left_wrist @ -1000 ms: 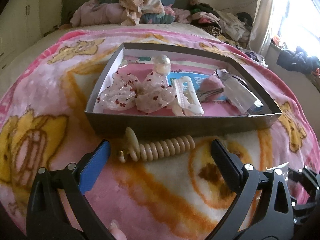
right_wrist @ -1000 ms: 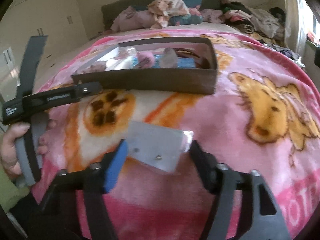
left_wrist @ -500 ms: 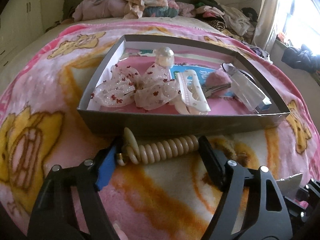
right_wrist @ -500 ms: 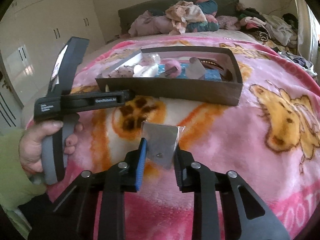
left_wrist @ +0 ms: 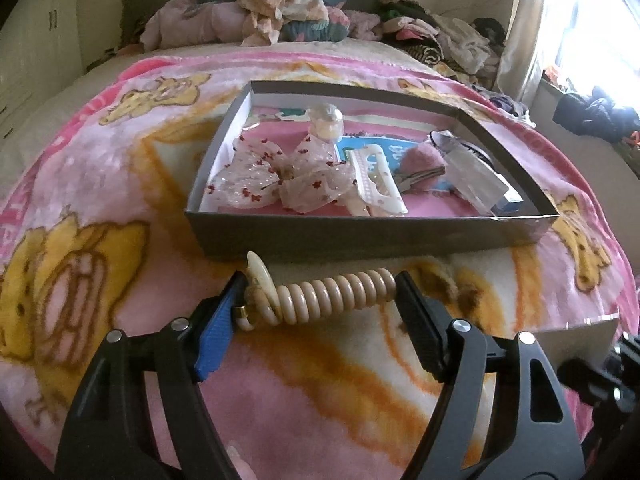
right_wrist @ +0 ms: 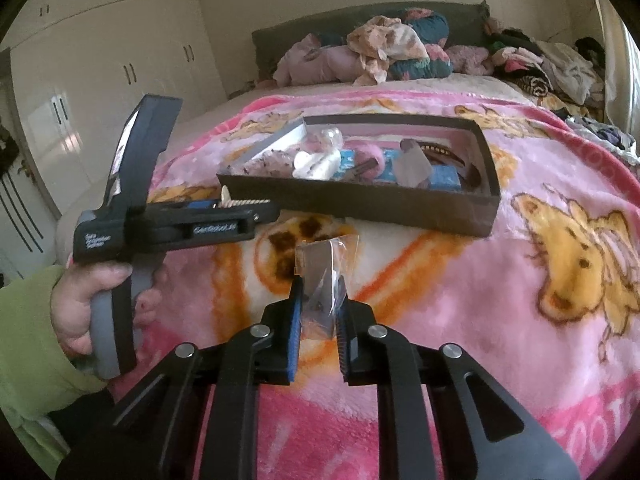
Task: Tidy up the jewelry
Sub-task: 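Grasp the wooden bead spring tie with the left tool while the right tool grasps the stud card, then carry the bead tie into the tray with the left tool while the right tool carries the stud card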
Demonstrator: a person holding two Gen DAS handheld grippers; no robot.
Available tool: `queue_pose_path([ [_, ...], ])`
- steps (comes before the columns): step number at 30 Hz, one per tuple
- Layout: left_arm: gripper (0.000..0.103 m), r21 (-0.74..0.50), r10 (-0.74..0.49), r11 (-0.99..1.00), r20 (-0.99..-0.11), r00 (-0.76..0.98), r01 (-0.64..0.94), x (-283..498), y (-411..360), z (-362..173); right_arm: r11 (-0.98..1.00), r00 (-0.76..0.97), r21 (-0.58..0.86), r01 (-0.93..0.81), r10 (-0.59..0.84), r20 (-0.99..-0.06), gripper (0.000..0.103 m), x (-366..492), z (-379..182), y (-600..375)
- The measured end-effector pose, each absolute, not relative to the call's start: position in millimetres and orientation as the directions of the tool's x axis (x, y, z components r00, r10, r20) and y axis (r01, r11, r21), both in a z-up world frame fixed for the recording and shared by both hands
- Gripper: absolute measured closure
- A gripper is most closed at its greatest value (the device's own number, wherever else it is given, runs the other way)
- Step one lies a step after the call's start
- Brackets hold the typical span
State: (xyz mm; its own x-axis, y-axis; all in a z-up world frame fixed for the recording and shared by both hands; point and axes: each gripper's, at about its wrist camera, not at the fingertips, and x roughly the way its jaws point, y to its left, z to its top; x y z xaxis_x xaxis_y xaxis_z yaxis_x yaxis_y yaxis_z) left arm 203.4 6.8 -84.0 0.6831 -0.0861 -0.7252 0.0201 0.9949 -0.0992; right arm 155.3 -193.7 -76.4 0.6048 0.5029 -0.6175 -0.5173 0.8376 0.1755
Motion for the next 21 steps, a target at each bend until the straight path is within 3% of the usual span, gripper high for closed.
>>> queue_pose_path([
  [21, 0.037, -0.126, -0.141, 0.989, -0.643, 0.752, 0.078, 179, 1, -32, 0.882, 0.69, 0.119, -0.455, 0.435, -0.579, 0.088, 163, -44, -208],
])
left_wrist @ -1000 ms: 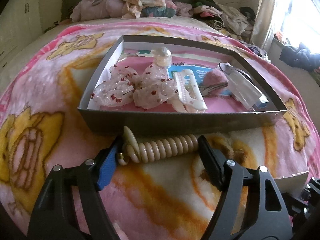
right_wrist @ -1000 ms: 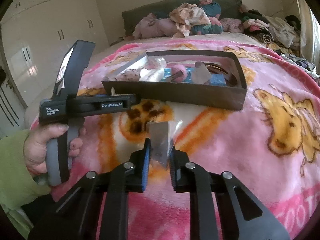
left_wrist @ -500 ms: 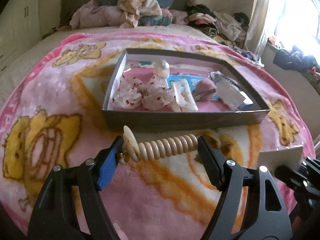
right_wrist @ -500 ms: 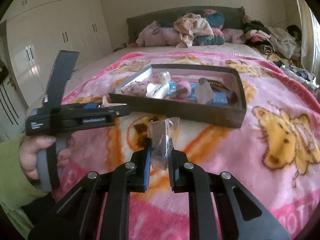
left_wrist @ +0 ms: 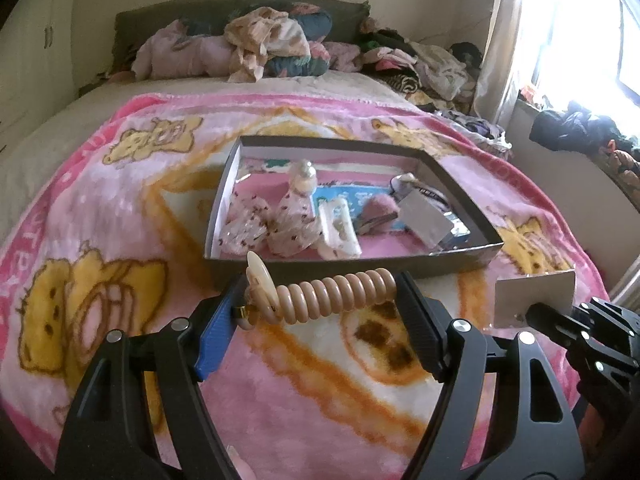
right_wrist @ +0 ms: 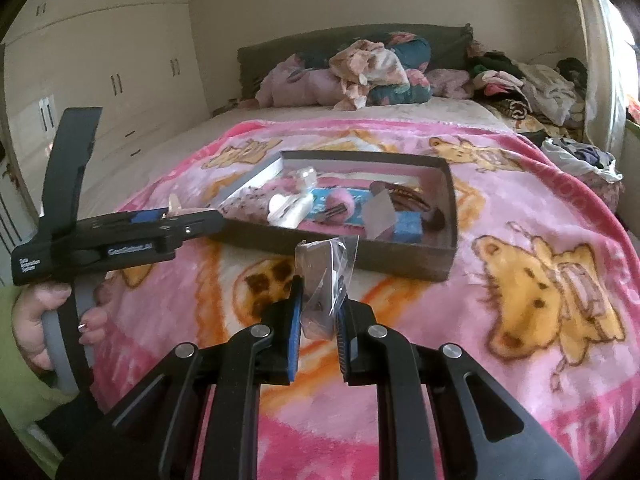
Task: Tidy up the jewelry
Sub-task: 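Carry the bead tie into the tray with the left tool while the right tool carries the stud card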
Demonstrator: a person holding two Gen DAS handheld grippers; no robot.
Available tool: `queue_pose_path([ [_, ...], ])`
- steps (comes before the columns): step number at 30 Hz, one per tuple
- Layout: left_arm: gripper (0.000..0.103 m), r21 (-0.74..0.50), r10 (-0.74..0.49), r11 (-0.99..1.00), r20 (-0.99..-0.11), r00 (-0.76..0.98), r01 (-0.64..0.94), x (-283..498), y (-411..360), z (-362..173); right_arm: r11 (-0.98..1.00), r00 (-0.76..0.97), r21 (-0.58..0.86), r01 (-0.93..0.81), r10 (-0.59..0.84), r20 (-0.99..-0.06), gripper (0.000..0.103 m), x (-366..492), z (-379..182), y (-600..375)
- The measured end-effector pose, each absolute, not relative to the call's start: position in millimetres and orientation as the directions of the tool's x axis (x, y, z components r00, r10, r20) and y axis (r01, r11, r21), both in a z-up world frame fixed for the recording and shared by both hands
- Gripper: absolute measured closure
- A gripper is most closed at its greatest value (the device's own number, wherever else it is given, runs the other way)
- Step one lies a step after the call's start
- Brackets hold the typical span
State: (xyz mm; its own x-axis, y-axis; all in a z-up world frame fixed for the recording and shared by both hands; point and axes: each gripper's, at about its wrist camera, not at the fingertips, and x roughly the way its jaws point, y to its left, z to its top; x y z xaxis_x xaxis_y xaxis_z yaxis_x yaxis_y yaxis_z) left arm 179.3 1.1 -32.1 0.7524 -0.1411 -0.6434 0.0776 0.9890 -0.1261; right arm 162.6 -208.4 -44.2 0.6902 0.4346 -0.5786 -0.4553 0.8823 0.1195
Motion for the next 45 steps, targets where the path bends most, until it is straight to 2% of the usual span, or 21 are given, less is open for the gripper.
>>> queue_pose_path([
  [26, 0.037, -0.138, -0.207, 0.978, -0.603, 0.771, 0.155, 208, -30, -12, 0.933, 0.765, 0.125, -0.336, 0.348, -0.542, 0.088, 196, -21, -248],
  [45, 0.037, -0.134, -0.167, 0.985, -0.634, 0.755, 0.105, 265, -22, -31, 0.926, 0.733, 0.161, -0.342, 0.37, -0.571, 0.088, 264, -30, -232],
])
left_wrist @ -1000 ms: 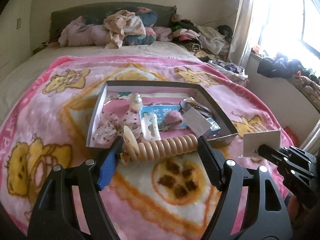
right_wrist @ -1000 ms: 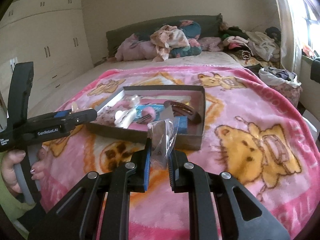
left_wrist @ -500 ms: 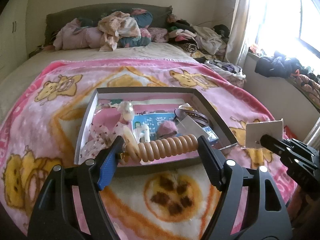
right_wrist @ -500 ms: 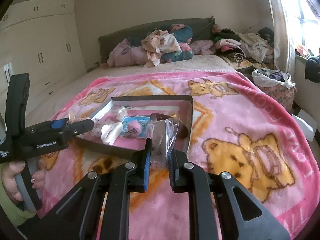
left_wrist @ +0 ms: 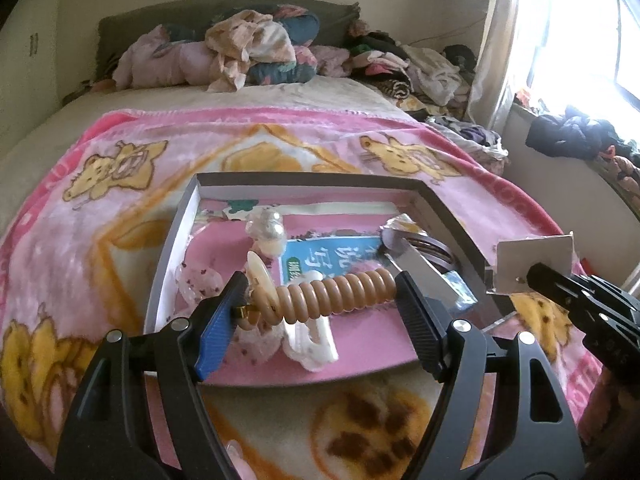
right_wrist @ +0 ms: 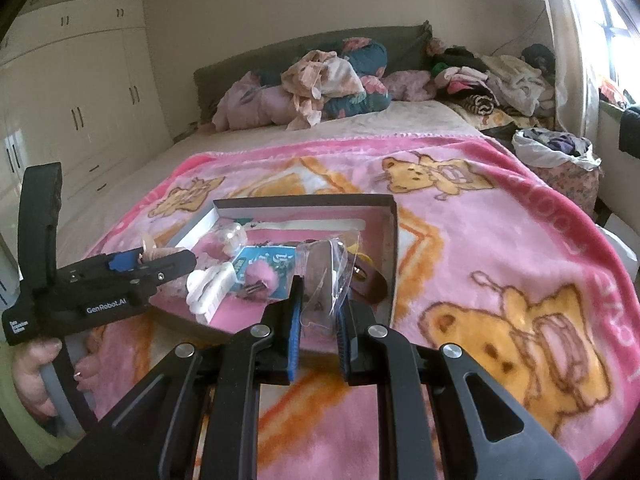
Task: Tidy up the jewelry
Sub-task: 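Carry the bead tie into the tray with the left tool while the right tool carries the stud card, then open both tools to release the items and withdraw them from the tray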
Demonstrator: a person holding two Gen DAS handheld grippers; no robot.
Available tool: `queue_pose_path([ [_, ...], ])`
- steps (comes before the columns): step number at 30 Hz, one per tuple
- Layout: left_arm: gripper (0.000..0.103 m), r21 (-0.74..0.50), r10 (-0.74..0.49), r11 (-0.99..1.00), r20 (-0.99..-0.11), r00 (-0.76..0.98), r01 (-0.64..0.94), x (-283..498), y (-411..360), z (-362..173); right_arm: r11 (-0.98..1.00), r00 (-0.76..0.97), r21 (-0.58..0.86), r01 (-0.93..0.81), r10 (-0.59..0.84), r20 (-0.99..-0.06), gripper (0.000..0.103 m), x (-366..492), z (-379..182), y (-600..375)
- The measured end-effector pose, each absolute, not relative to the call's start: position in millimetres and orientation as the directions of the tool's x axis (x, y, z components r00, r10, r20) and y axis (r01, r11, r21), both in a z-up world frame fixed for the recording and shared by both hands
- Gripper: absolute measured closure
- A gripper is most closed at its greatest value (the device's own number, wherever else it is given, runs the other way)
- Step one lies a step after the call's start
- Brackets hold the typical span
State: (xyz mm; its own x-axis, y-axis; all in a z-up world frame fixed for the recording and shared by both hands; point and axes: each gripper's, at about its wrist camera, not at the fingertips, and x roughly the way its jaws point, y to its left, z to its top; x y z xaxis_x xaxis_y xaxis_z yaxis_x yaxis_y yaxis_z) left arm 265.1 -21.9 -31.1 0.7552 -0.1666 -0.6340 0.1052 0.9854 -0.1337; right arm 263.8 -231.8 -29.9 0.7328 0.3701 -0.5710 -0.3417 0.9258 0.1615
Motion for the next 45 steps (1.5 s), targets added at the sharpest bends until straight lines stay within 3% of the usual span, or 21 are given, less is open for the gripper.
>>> queue_pose_path([
  [21, 0.037, -0.093, -0.106, 0.994, -0.691, 0.715, 0.057, 300, -10, -65, 0.901, 0.599, 0.177, -0.395, 0.399, -0.694, 0.085, 317, -76, -185],
  [29, 0.037, -0.088, -0.102, 0.994, -0.692, 0.715, 0.057, 296, -11, -66, 0.909, 0.653, 0.087, -0.408, 0.357, -0.668, 0.055, 298, -70, -184],
  [34, 0.036, -0.08, -0.091, 0.996, -0.691, 0.718, 0.05, 290, -10, -63, 0.918, 0.684, 0.063, -0.391, 0.335, -0.648, 0.045, 288, -63, -192],
  [45, 0.02, -0.059, -0.083, 0.997, -0.649, 0.756, 0.059, 260, -15, -38, 0.944, 0.762, 0.012, -0.329, 0.273, -0.587, 0.022, 255, -41, -211],
])
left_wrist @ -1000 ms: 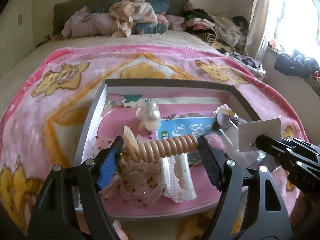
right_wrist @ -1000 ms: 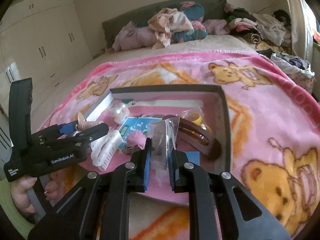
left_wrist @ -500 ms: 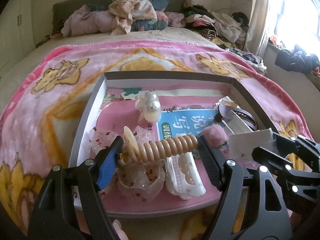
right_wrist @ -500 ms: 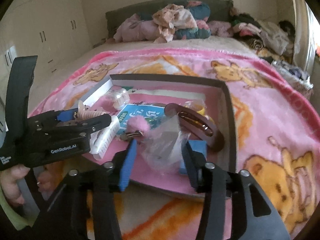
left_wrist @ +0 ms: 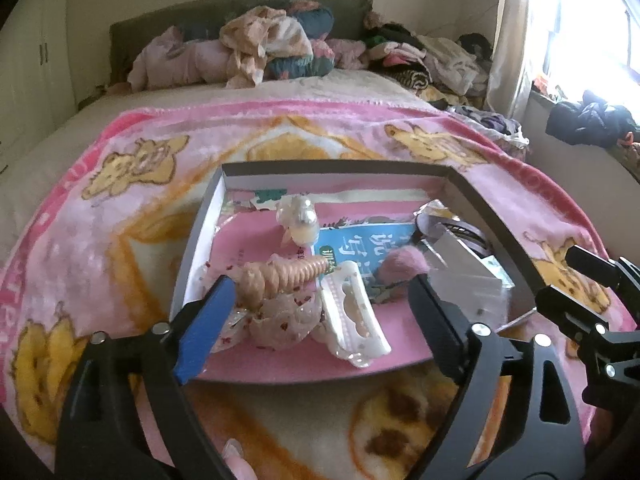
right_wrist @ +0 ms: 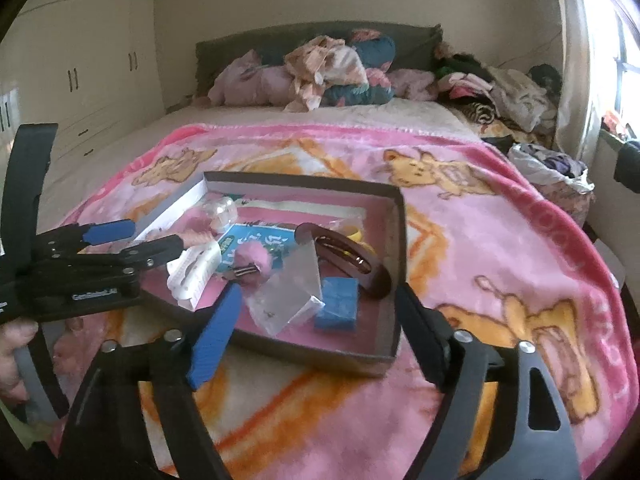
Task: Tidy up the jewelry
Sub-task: 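Open both tools to release the items and withdraw them from the tray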
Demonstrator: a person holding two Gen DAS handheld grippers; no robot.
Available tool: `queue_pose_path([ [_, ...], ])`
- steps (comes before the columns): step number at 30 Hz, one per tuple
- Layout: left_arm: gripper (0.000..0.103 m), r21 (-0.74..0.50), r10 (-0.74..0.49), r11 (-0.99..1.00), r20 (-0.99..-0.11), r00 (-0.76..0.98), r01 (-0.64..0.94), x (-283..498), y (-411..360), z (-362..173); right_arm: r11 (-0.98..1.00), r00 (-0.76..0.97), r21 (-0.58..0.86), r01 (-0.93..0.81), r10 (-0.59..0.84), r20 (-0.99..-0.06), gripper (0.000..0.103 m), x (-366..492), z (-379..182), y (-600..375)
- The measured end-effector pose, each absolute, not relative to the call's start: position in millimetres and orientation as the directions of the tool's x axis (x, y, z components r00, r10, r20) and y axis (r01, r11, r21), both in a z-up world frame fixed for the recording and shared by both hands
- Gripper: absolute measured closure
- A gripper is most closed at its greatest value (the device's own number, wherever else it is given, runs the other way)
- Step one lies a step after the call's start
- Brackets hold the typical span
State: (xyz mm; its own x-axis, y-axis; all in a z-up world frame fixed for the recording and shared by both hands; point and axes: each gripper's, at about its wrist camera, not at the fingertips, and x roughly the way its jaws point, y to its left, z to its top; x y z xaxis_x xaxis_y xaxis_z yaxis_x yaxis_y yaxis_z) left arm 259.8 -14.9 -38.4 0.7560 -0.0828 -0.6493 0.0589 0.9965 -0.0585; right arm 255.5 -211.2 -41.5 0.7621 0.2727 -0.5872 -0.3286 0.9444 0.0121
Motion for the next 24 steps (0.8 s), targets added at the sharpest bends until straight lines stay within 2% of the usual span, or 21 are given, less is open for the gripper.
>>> queue_pose_path([
  [2, 0.02, -0.055, -0.085, 0.996, -0.634, 0.768, 0.064, 251, -16, -31, 0.948, 0.778, 0.008, -0.318, 0.266, -0.569, 0.016, 248, -37, -214],
  [7, 0.017, -0.056, -0.092, 0.996, -0.606, 0.79, 0.073, 232, -18, -18, 0.954, 0.81, -0.003, -0.3, 0.253, -0.528, 0.007, 228, -26, -219],
  [13, 0.012, -0.065, -0.103, 0.995, -0.572, 0.814, 0.08, 205, -19, -8, 0.962, 0.84, -0.008, -0.275, 0.236, -0.488, 0.007, 203, -16, -226],
  [24, 0.012, -0.06, -0.078, 0.997, -0.543, 0.836, 0.053, 161, -12, -12, 0.965, 0.873, 0.017, -0.263, 0.246, -0.422, 0.007, 167, -12, -234],
])
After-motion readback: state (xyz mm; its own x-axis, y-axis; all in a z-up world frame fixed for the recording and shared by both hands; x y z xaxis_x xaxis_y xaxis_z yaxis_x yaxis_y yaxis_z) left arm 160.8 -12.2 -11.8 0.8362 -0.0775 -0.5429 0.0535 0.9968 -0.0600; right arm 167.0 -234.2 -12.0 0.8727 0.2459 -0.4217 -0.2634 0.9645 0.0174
